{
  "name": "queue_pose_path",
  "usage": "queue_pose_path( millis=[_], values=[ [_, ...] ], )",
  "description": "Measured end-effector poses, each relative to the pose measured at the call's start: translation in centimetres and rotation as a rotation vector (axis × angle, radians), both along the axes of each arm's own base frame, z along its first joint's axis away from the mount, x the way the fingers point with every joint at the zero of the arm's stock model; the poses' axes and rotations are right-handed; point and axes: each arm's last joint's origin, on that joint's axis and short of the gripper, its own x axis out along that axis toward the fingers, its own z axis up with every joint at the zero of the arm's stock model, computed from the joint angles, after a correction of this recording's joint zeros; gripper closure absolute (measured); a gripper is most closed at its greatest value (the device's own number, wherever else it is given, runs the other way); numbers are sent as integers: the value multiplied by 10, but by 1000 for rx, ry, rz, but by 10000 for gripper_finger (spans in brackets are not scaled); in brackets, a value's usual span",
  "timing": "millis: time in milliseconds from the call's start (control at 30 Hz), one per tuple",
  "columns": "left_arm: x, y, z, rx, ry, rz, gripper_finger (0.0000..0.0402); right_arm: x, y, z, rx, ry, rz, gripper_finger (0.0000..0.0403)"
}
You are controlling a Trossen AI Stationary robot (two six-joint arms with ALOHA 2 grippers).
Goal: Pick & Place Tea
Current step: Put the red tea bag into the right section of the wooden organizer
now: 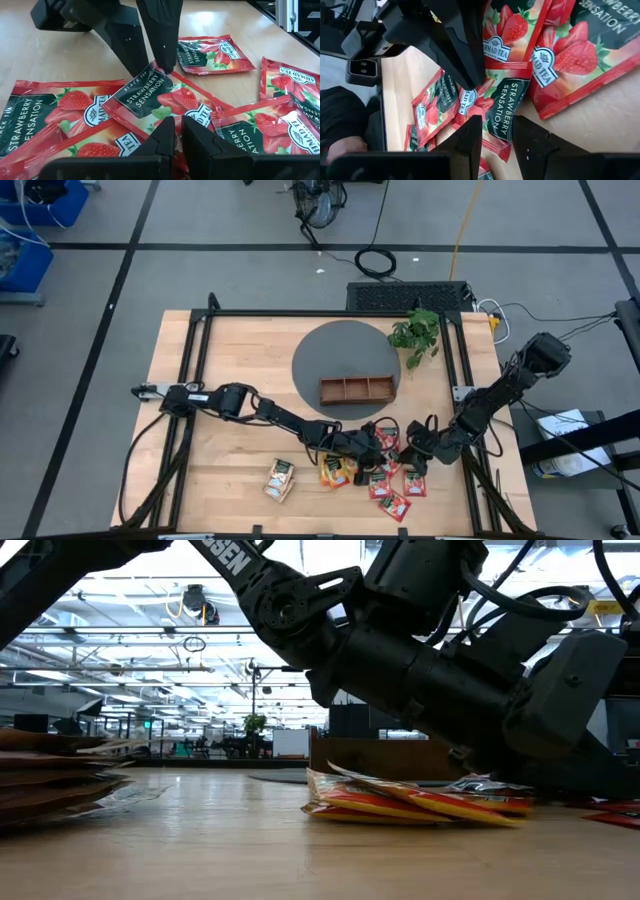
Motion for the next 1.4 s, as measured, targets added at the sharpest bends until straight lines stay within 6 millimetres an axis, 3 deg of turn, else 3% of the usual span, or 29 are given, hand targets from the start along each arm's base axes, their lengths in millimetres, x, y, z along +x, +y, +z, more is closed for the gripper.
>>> queue_pose_path(
  millis=[400, 600, 733, 900, 1000, 1133, 1267, 1400],
  values=[
    [0, 0, 0, 6, -4, 8, 364, -2, -1, -12, 13, 111, 0, 317],
    [0, 0, 0, 37, -17, -6, 364, 1, -3, -12, 14, 116, 2, 389],
    [0, -4, 3, 91, -44, -36, 364, 3, -3, -11, 9, 109, 15, 397],
    [-10, -18, 34, 195, -43, -125, 364, 9, 4, 0, -4, 39, 76, 402],
    [-21, -28, 72, 219, -26, -157, 364, 14, 6, 9, -55, 12, 113, 402],
    [-51, -31, 124, 216, 117, -197, 364, 21, 8, 23, -148, 45, 149, 402],
    [-90, -39, 146, 231, 270, -219, 364, 30, 8, 48, -257, 134, 184, 403],
    [-130, -49, 163, 251, 225, -229, 364, 39, 7, 79, -361, 211, 200, 403]
  ],
)
